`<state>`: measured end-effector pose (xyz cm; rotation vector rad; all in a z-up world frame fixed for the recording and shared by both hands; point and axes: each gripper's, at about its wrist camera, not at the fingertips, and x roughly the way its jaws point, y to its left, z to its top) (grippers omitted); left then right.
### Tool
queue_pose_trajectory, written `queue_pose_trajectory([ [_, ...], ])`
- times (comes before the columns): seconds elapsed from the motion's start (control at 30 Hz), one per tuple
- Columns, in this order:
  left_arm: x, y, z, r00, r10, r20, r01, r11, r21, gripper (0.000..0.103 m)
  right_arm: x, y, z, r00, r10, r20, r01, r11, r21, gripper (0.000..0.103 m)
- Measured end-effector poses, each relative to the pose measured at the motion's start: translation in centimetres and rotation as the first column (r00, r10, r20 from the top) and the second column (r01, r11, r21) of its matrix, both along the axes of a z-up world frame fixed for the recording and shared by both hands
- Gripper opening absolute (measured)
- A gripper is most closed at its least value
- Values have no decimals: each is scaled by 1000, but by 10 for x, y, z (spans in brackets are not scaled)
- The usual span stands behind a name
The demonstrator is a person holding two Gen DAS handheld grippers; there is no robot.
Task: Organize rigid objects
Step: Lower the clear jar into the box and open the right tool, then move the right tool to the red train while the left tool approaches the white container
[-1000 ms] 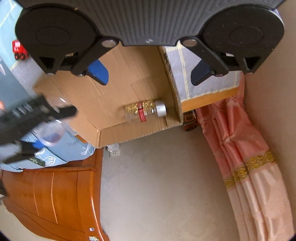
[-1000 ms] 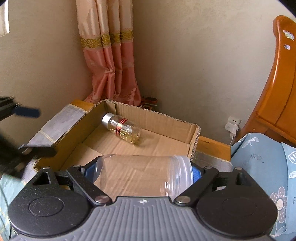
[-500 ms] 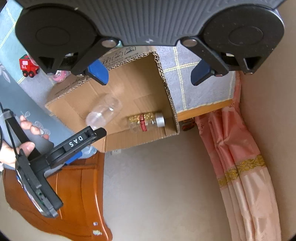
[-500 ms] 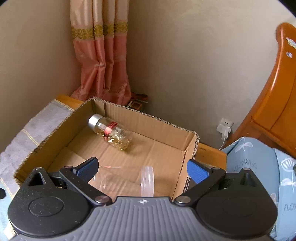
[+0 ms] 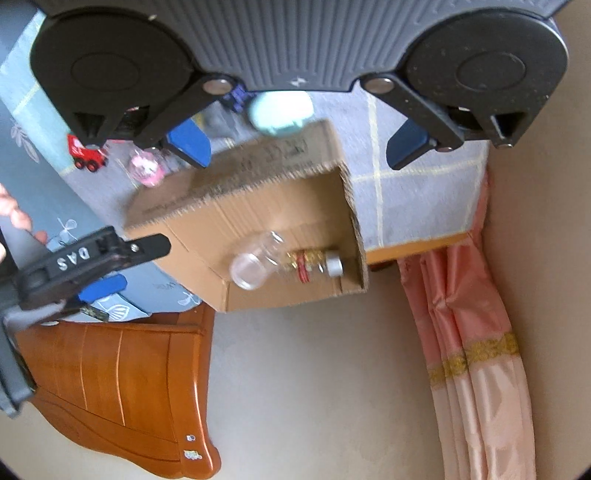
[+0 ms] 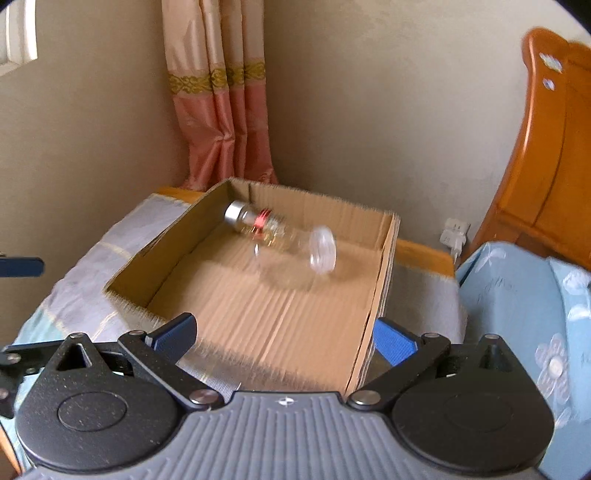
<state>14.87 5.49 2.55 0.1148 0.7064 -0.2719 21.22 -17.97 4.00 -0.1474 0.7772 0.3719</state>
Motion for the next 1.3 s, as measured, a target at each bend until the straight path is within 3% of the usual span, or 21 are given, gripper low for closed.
queue_pose_trajectory([
  [0.3,-29,-13,-26,998,18,-55,-20,999,-27,101,-61,-44,-28,990,-139,37,137,990,34,103],
  [0.4,-36,-17,-32,997,1,-79,-5,999,-51,101,-77,-62,-47,989,-150,13,150,988,25,103],
  [0.77,-51,-52,-52,984,-132,-119,129,991,-34,101,-109,-79,-111,993,-102,-62,98,994,-54,103],
  [0.93,-49,-64,-65,981,-136,-141,131,991,-41,101,-109,-75,-121,994,-96,-60,92,994,-63,103],
  [1.07,-48,-70,-71,986,-118,-115,119,993,4,101,-111,-74,-124,996,-74,-42,73,996,-46,103],
  [1.3,-44,-68,-80,984,-93,-152,98,995,25,101,-113,-76,-126,998,-60,-21,59,998,-37,103],
])
